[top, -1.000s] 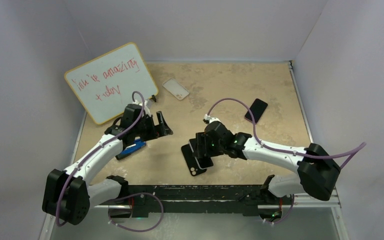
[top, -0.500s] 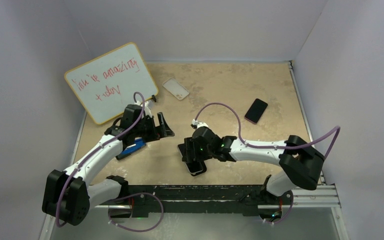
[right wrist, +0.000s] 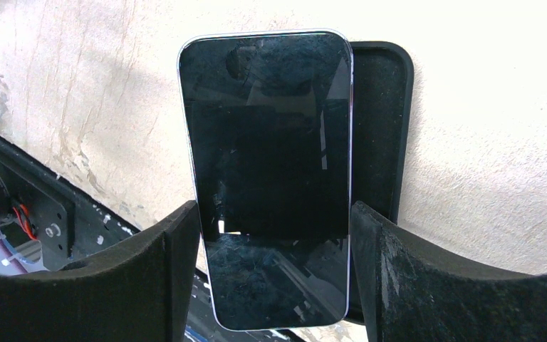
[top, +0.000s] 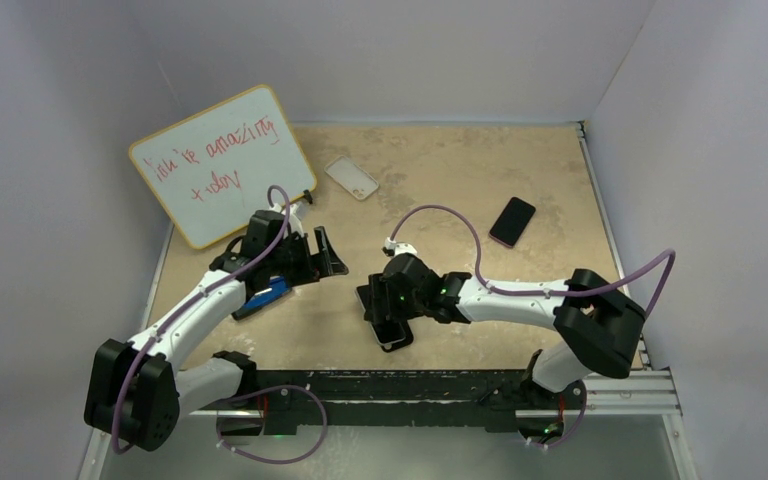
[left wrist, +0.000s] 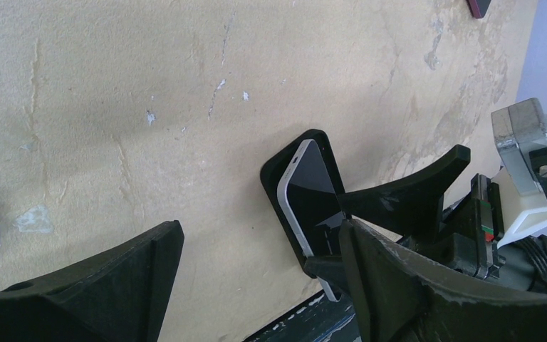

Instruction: Put the phone into the phone case

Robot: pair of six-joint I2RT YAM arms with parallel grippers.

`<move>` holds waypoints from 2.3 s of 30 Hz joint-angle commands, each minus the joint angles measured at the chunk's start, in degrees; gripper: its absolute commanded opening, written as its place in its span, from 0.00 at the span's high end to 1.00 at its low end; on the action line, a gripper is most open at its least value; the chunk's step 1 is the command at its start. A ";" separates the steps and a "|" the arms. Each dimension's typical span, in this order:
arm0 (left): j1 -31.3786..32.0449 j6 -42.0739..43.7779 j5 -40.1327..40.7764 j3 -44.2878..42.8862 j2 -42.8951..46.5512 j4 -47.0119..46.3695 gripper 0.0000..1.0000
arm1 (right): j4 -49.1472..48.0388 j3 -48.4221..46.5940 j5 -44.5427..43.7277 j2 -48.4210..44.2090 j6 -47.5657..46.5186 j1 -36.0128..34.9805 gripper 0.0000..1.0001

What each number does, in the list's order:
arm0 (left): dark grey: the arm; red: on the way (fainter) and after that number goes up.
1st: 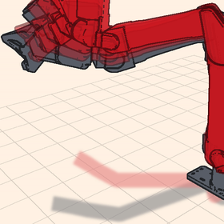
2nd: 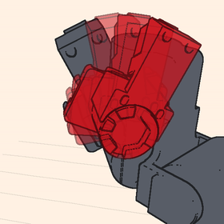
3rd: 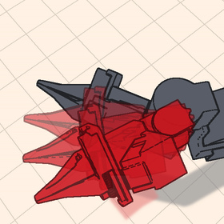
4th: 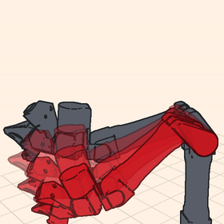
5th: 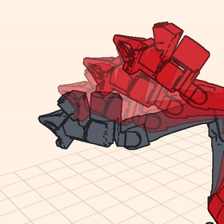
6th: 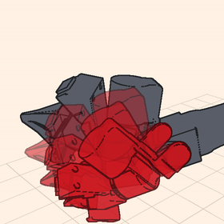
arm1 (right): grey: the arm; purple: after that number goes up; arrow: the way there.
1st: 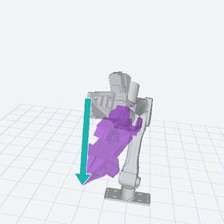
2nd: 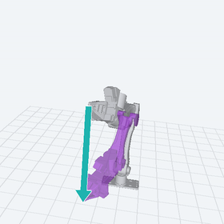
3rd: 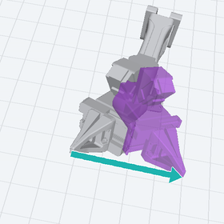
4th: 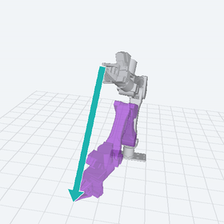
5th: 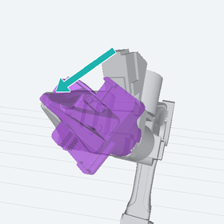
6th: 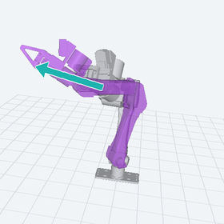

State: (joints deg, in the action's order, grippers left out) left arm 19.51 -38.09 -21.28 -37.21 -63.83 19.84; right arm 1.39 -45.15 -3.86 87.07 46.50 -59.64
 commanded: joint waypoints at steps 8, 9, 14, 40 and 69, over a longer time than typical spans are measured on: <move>-0.35 0.64 -0.39 0.54 0.20 -0.81 0.17 | 0.68 -0.29 -3.39 0.47 1.04 -0.64 0.45; -0.35 0.60 -0.43 0.55 0.22 -0.81 0.18 | 1.05 -0.32 -3.62 0.55 1.00 -0.65 0.45; -0.35 0.46 -0.52 0.73 0.07 -1.00 0.18 | 1.68 -0.04 -4.23 0.85 0.91 -0.70 0.42; -0.26 -0.82 -5.37 2.41 -1.31 -3.72 0.26 | 10.41 -1.55 -3.45 -5.55 -0.05 -0.96 0.19; 15.29 -15.71 -5.18 9.36 -14.02 -24.68 0.67 | -3.30 12.54 10.26 -8.80 -2.21 9.37 0.57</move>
State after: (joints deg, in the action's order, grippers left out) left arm 33.85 -52.03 -27.42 -27.46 -77.01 -1.37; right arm 1.39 -33.93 3.22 79.31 44.71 -50.19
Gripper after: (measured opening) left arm 0.349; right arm 0.449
